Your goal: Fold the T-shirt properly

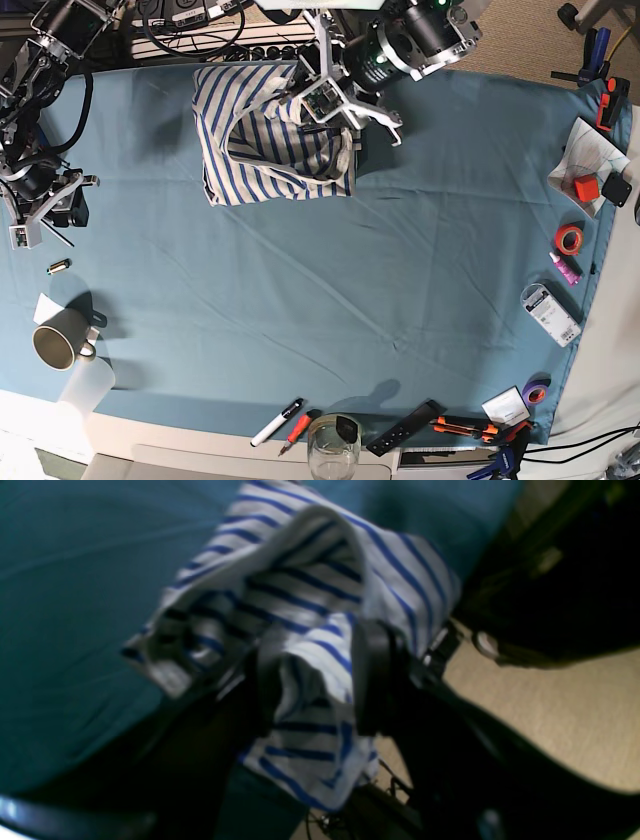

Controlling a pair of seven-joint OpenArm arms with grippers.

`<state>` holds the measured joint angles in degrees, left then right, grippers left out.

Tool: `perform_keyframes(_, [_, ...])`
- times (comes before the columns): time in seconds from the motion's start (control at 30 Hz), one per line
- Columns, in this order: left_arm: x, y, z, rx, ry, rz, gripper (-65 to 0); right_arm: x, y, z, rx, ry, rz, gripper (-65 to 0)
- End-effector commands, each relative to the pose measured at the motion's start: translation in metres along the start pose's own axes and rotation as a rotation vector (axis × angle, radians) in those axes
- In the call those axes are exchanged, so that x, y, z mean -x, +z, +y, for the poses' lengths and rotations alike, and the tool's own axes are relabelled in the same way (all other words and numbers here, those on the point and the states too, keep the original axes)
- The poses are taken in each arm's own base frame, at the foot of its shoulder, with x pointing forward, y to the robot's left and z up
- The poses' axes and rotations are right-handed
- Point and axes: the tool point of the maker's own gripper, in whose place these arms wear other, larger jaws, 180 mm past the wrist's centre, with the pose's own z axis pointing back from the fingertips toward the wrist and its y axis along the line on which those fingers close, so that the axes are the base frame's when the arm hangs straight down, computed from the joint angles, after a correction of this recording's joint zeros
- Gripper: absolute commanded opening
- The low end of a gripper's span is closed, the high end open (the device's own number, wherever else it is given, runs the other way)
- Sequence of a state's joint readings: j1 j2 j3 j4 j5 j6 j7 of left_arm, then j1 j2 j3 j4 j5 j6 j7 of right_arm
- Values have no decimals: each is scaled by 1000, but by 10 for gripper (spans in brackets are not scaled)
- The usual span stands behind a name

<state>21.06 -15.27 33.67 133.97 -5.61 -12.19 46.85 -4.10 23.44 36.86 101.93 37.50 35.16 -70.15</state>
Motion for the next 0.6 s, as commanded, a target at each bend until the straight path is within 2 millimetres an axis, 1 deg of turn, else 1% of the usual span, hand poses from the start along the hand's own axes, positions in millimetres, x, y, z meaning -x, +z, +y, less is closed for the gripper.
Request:
perform_keyframes(0.0, [-10,3,-3,9,4,-40,-405,-16,5,-5,10,15,-50,-445])
perform_keyframes(0.23, [-8,3,-5,20,-7,-26,-405,-16,5,-5,10,15,-50,-445])
perform_keyframes(0.33, [2,-2,-6,30,-5,5,-405,-16,5,-5,10,15,-50,-445])
perform_keyframes(0.43, [5,-3,-7,36,1,20,-406,-16,5,-5,10,15,-50,-445])
perform_keyframes(0.47, [5,-3,-9,44,8,17,-415,-17,5,-5,10,15,-50,-445])
perform_keyframes(0.5, [4,-3,-10,52,14,13,-441,-17,5,-5,10,15,-51,-445])
perform_keyframes(0.57, [4,-3,-11,56,17,11,-514,-17,5,-5,10,15,-51,-445])
